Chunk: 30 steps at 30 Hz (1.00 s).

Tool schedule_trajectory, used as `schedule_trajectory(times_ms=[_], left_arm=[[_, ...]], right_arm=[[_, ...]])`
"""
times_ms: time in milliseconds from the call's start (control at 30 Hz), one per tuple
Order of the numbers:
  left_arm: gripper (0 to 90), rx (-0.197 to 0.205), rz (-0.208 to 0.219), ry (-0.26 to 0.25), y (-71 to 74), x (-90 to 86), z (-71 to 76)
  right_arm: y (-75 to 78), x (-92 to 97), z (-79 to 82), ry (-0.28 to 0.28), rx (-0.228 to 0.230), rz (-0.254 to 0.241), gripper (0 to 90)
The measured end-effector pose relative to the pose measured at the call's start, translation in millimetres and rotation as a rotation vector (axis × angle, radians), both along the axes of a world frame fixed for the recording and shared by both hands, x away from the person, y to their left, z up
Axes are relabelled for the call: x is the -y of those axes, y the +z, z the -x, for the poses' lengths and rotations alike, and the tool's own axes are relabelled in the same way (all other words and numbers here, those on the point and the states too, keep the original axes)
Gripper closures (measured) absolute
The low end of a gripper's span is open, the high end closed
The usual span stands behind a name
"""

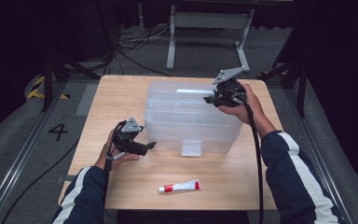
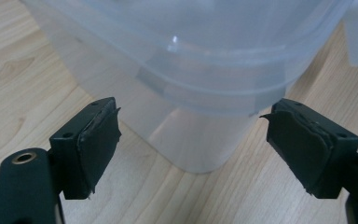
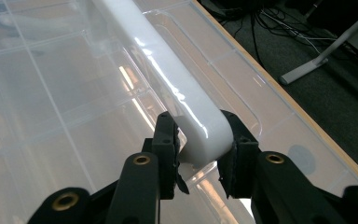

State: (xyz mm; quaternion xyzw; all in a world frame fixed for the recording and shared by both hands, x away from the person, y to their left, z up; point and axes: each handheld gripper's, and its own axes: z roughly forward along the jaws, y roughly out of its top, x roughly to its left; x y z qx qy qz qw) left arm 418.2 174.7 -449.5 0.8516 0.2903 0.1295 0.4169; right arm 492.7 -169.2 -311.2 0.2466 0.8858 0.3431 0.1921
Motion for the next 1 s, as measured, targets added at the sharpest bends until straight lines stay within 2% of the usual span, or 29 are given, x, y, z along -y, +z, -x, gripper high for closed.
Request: schedule_trajectory(times_ms=[100,200,267,333,467,767,867,900,933,1000], left_arm=[[19.4,0.013,0.000,-0.011,1.1,3.3,-0.3],[13.4,0.006,-0.001,0.009,0.8,1.3,-2.6],[14.8,-0.004,0.008,0.011,1.3,-1.0,-1.7],[16.1,0.008,-0.006,0.017,2.2,-1.1,0.2],[17.8,0.023,-0.030,0.023,2.7,-0.1,3.3],[21.7,0.021,-0.018,0.026,5.5,-5.9,15.0],[24.9,0.037,-0.033,0.015,6.8,-8.2,17.5],[28.7,0.044,-0.042,0.012,7.4,-10.0,18.7],[30.5,0.033,-0.032,0.020,7.3,-13.1,19.5],[30.7,0.040,-0.041,0.029,7.9,-18.7,21.3]], right_arm=[[0.7,-2.3,1.8,0.005,0.010,0.013,72.4],[-0.5,-10.6,8.0,0.021,0.040,0.037,74.0],[-0.1,-14.6,9.3,0.019,0.054,0.057,73.7],[0.2,-16.4,8.3,0.021,0.051,0.061,73.8],[-0.1,-16.9,8.8,0.020,0.053,0.059,73.9],[0.5,-15.4,16.3,0.043,0.049,0.041,74.4],[1.3,-13.8,17.0,0.046,0.051,0.031,74.2],[1.8,-13.3,16.7,0.048,0.047,0.029,74.1],[2.7,-12.7,16.5,0.047,0.041,0.026,74.1],[5.9,-12.9,15.2,0.045,0.041,0.035,73.8]])
